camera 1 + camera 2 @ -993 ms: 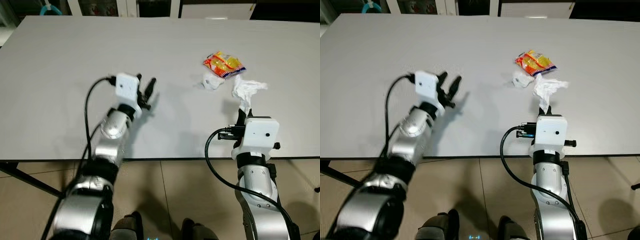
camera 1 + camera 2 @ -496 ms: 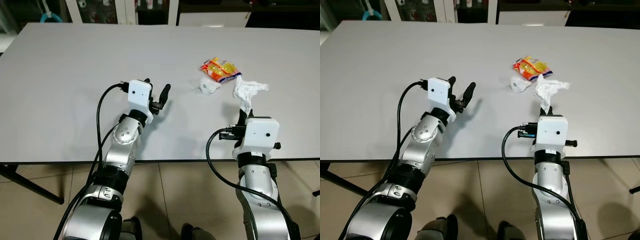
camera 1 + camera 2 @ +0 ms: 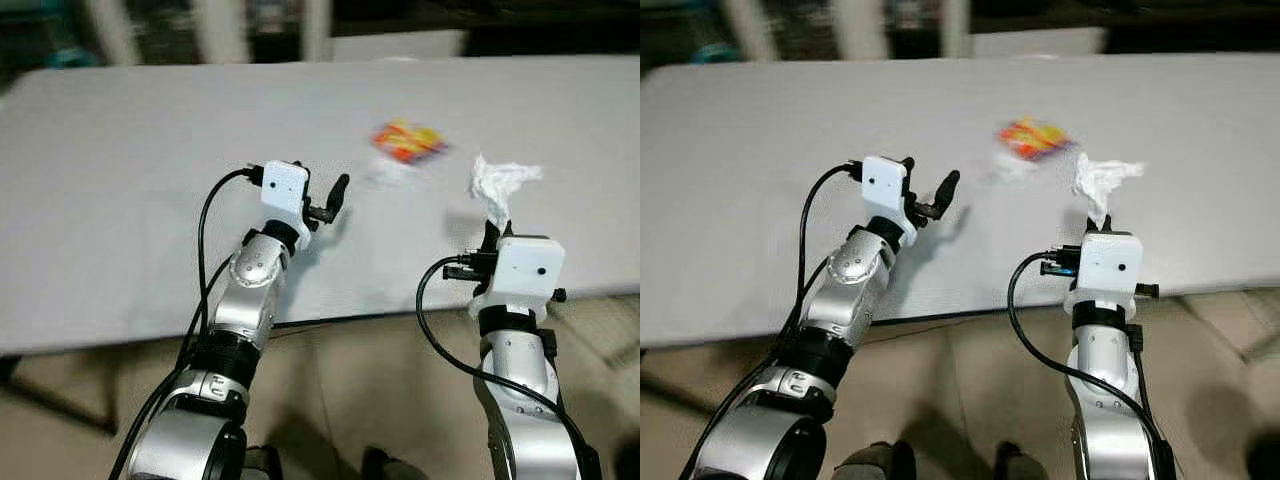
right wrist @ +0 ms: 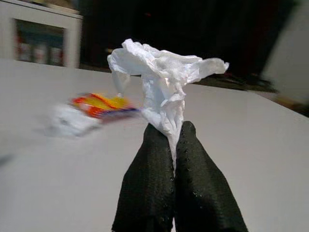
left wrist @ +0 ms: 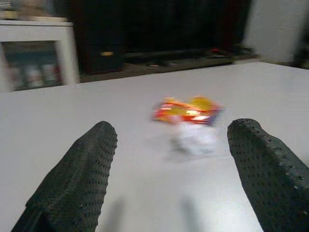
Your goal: Picking trash to rubbish bin
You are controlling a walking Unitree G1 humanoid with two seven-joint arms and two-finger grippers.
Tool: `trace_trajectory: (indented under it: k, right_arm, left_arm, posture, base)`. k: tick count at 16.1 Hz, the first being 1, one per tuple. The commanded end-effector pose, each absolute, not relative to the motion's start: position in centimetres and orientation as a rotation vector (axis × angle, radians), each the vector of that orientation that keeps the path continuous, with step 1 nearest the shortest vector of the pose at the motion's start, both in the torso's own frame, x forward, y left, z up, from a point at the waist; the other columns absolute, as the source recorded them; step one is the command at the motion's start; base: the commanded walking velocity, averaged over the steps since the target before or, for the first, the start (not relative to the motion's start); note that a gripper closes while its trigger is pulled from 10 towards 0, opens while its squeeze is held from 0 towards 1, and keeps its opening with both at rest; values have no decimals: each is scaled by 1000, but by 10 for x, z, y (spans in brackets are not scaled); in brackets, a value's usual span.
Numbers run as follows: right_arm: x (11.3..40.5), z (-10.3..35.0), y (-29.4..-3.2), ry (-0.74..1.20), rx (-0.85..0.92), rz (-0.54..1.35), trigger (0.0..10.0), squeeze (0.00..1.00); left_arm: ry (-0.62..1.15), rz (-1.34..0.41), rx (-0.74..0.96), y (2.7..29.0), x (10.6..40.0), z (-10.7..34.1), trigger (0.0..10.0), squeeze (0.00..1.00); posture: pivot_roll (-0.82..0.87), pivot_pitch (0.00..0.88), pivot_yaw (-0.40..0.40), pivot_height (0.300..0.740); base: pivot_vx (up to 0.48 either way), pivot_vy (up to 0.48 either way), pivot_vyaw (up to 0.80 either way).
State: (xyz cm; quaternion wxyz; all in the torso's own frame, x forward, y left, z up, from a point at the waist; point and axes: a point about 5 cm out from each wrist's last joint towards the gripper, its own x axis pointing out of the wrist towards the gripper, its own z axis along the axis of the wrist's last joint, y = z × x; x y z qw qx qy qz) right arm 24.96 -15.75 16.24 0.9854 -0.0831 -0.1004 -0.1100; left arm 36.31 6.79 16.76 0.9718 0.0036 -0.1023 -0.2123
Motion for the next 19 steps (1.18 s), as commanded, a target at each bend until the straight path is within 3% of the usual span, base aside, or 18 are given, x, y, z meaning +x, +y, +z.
trace_trajectory:
  k: [1,6,19]
  right_arm:
    - [248,160,-161,-201,-161,-232,10000,0]
    - [248,162,-161,-210,-178,-231,10000,0]
    - [252,164,-158,-230,-197,-223,10000,0]
  left_arm:
    - [-196,-461,20,61,363,168,10000,0]
    - [-203,-488,-11,59,364,173,10000,0]
    - [-224,-527,-1,55,366,179,10000,0]
  posture:
    - [68,103,16,740]
    - [60,96,15,740]
    - [68,88,23,740]
  base:
    - [0,0,0]
    - [118,0,0]
    - [480,0,0]
